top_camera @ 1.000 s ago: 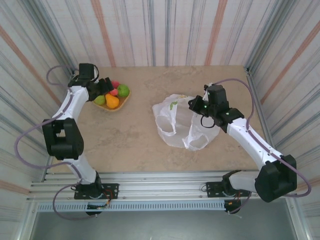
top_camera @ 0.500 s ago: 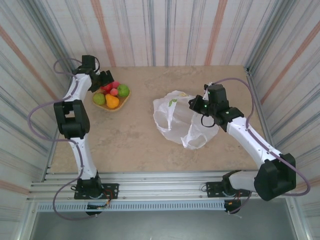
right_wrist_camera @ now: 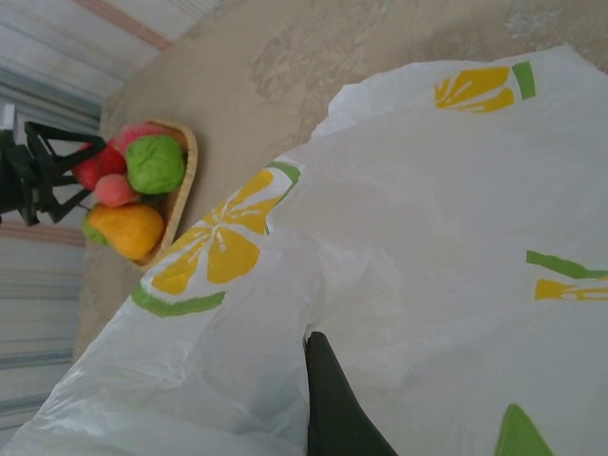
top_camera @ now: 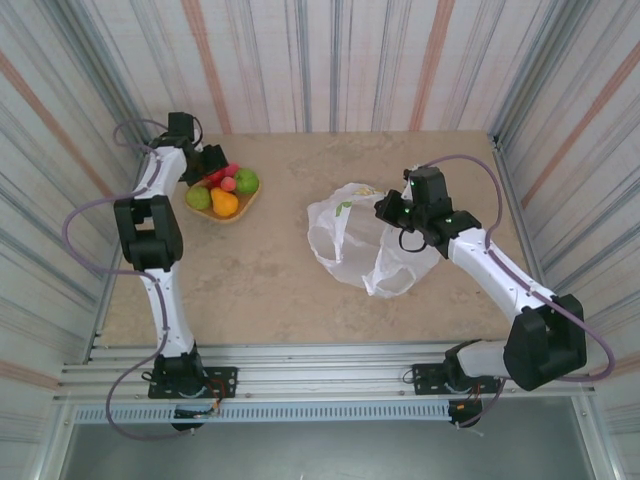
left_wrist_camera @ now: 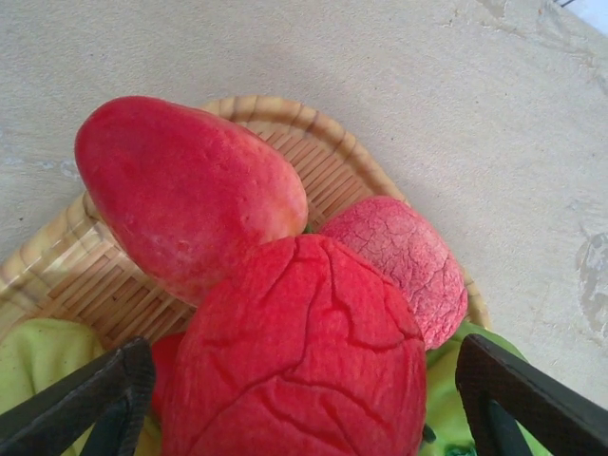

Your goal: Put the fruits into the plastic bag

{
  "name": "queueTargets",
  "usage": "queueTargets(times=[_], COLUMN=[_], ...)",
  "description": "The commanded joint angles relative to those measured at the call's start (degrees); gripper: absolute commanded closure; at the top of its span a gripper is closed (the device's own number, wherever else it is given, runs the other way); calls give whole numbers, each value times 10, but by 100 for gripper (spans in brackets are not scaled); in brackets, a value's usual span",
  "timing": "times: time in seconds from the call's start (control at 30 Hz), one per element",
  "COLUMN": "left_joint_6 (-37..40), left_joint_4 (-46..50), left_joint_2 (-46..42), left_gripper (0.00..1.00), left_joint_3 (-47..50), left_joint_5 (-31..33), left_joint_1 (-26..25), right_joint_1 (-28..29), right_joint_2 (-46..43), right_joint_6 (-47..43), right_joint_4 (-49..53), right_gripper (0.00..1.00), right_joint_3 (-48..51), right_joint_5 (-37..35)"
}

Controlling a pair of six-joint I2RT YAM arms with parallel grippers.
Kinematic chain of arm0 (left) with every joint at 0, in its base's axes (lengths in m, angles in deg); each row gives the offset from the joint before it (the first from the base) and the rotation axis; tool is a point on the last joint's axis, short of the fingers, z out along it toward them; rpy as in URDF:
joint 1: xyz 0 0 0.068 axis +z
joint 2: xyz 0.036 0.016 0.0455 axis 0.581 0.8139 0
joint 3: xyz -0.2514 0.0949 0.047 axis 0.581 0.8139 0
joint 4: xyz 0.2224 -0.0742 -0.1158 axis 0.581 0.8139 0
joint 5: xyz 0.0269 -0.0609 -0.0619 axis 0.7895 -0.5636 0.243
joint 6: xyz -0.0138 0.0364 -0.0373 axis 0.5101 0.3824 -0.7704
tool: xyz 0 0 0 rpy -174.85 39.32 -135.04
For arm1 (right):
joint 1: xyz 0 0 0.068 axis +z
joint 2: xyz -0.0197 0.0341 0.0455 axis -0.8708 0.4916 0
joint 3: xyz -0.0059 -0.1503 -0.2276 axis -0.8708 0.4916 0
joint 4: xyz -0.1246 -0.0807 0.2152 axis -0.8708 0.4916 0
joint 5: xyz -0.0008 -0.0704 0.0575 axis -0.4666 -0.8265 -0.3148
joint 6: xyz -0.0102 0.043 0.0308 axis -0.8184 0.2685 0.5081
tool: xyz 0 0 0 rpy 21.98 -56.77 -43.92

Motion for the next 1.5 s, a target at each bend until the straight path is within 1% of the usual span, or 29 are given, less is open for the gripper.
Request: queueTargets(times=[0.0, 0.3, 0.47, 0.9, 0.93, 1.07, 1.23, 1.47], left_joint_6=[-3, -5, -6, -1, 1, 2, -8, -10], left_joint_4=[12, 9, 5, 0, -2, -13, -26, -38], left_joint_2=[16, 12, -7, -85, -105, -132, -142, -118], left_gripper=[18, 32, 38, 40, 40, 42, 44, 44], left_joint_3=[-21, -19, -8, 33, 38, 60, 74, 77], left_joint_5=[-17, -24, -23, 4, 10, 20, -4, 2], left_joint_1=[3, 4, 5, 7, 7, 9, 10, 10], right_joint_1=[3, 4, 7, 8, 9, 13, 14, 16], right_joint_2=[4, 4, 7, 2, 2, -2, 0, 5], right_joint_6=[-7, -6, -5, -5, -4, -5, -4, -5], right_joint_4=[1, 0, -1, 1, 1, 2, 3, 2], right_gripper=[100, 100, 100, 100, 100, 100, 100, 100], right_joint_3=[-17, -15, -15, -14, -15, -16, -16, -18], right_joint_5=[8, 8, 10, 8, 8, 4, 3, 3])
